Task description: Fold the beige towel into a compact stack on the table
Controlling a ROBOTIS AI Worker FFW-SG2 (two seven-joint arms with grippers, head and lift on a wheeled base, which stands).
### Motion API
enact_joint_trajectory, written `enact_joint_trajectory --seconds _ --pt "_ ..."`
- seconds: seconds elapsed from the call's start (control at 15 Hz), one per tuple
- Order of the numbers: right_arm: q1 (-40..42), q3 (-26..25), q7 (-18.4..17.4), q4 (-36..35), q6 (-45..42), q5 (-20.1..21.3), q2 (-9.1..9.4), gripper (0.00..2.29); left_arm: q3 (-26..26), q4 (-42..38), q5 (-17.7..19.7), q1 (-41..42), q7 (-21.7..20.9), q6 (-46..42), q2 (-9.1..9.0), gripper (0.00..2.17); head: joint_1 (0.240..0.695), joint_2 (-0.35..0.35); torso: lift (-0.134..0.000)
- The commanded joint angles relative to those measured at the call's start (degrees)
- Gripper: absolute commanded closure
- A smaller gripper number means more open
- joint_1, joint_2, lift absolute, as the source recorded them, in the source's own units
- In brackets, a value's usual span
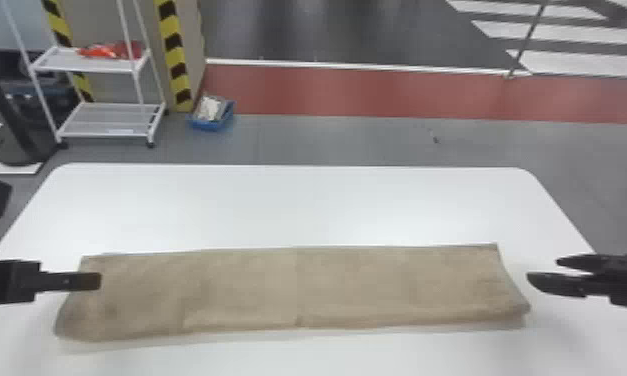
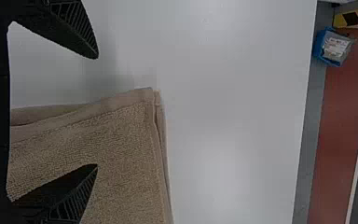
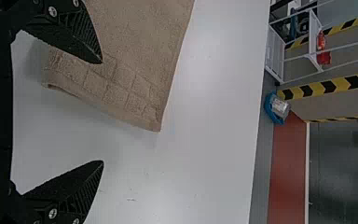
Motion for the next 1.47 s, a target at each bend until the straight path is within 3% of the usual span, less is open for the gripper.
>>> enact_joint_trajectory --seconds 0.0,1.0,1.4 --pt "0.02 -0.09 0.19 -0.02 0.00 0.00 0.01 0.13 0.11 0.00 0.00 0.04 0.00 0.00 0.01 0.05 0.695 -0.085 -0.124" --pt "1.25 -0.79 0.19 -0.55 0.35 -0.26 -0.17 0.12 0.28 -0.70 0.00 0.83 -0.44 0.18 0.10 0.05 0.695 -0.092 -0.124" --pt "1.60 -0.96 0.19 -0.99 0.35 -0.26 -0.26 0.12 0.55 -0.62 0.79 1.09 -1.06 1.58 -0.43 0.15 0.695 -0.106 -0.124"
